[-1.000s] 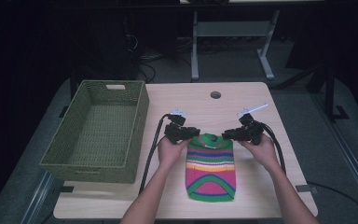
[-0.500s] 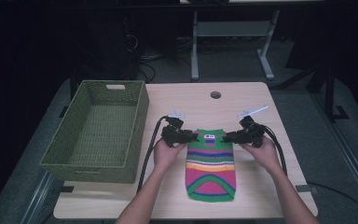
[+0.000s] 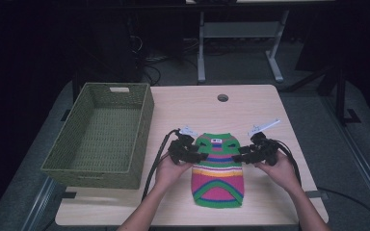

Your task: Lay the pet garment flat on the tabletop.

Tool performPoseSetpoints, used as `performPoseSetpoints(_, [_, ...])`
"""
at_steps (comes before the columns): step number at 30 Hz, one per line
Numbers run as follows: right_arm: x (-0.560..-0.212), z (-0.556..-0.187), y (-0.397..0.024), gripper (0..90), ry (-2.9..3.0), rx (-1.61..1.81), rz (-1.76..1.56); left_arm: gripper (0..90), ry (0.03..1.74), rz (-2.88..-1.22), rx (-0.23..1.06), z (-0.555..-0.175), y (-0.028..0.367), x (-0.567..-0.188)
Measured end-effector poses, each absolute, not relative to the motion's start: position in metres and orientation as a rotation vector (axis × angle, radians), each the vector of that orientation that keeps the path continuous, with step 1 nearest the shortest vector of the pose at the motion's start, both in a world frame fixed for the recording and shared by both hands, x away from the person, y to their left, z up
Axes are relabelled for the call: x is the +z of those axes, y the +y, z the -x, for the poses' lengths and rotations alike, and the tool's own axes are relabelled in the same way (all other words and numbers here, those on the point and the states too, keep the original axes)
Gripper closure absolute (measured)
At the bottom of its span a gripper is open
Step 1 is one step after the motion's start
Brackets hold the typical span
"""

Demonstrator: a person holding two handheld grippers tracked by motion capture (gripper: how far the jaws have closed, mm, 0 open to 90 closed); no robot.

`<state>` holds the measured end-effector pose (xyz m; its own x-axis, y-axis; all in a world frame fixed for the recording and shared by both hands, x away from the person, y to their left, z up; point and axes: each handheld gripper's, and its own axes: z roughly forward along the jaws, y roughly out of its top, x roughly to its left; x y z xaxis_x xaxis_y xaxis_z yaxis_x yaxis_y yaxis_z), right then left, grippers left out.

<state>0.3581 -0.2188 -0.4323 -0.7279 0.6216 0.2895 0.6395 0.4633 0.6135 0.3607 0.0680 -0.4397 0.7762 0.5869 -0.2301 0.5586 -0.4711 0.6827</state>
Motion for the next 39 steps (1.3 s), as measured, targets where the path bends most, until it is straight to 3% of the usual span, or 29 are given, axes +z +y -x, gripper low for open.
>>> performPoseSetpoints(5, [-0.433,-0.338,-0.217,40.6,-2.71,-1.131,1.112,28.3,0.839,-2.214,0.031,-0.346,0.065,-0.442])
performPoseSetpoints(15, [-0.436,-0.31,-0.209,40.0,-2.773,-1.111,1.037,25.2,0.755,-2.263,0.025,-0.322,0.067,-0.44])
performPoseSetpoints(22, [-0.442,-0.295,-0.206,44.2,-2.809,-1.102,1.016,38.8,0.713,-2.29,0.02,-0.308,0.071,-0.441])
performPoseSetpoints(24, [-0.444,-0.293,-0.206,48.6,-2.789,-1.078,1.004,48.5,0.676,-2.301,0.006,-0.306,0.073,-0.443])
performPoseSetpoints(32, [-0.451,-0.286,-0.207,67.3,-2.808,-1.066,0.973,72.6,0.624,-2.367,-0.002,-0.301,0.073,-0.45])
performPoseSetpoints(39, [-0.456,-0.287,-0.204,76.7,-2.806,-1.017,0.992,81.3,0.647,-2.395,-0.014,-0.304,0.073,-0.454])
